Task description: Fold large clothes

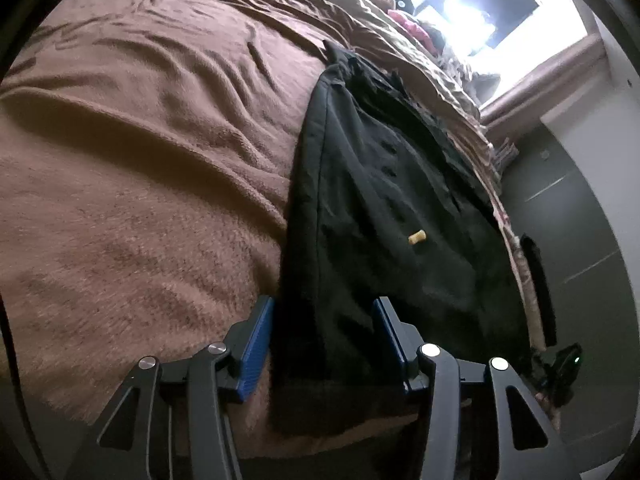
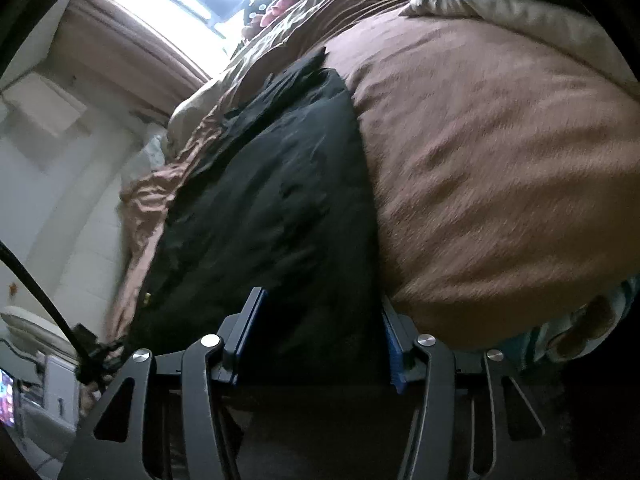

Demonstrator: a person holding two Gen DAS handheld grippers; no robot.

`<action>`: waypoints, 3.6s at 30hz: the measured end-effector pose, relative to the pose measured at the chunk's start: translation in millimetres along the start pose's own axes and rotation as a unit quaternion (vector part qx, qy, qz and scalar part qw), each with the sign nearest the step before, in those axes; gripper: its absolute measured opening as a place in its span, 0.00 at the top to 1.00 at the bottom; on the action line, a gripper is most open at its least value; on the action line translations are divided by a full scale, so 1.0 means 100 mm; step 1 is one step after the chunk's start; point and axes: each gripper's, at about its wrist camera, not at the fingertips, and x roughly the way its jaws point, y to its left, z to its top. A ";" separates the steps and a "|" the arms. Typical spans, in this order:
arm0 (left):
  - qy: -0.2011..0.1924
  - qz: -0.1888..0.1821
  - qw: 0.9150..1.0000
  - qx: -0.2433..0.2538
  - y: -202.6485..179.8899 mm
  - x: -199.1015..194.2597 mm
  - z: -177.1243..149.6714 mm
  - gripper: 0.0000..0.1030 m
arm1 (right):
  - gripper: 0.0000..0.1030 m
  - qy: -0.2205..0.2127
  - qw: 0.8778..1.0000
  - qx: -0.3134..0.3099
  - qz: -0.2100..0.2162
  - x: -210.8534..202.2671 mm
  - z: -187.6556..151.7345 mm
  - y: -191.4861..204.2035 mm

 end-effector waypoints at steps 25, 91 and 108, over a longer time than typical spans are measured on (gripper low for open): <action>-0.105 -0.035 0.994 -0.010 -0.34 -0.85 -0.02 0.94 | 1.00 -0.113 0.993 -0.025 0.031 -0.54 0.04 0.61; -0.251 -0.029 0.967 0.027 -1.51 -1.83 1.32 0.94 | 1.00 -0.183 0.977 -0.073 0.080 -0.63 1.25 1.66; -0.168 0.015 0.986 -0.014 -0.99 -0.26 2.46 0.94 | 0.98 -0.130 0.991 -0.043 -0.015 0.75 2.04 1.90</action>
